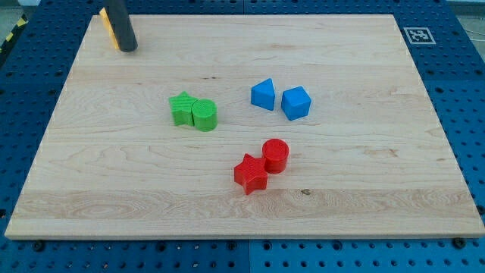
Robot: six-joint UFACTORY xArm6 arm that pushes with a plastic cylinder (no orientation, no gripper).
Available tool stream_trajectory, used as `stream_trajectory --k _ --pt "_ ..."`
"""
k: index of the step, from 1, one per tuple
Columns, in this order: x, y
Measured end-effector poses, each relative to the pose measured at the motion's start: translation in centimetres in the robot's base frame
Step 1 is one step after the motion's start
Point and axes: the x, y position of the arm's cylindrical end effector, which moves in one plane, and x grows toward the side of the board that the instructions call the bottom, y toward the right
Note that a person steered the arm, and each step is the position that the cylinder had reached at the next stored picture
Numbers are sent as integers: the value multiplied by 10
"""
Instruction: Move your arm to the top left of the green star
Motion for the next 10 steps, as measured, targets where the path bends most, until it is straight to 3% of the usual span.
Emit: stream_trajectory --k 6,10 --pt "23 12" --pt "42 55"
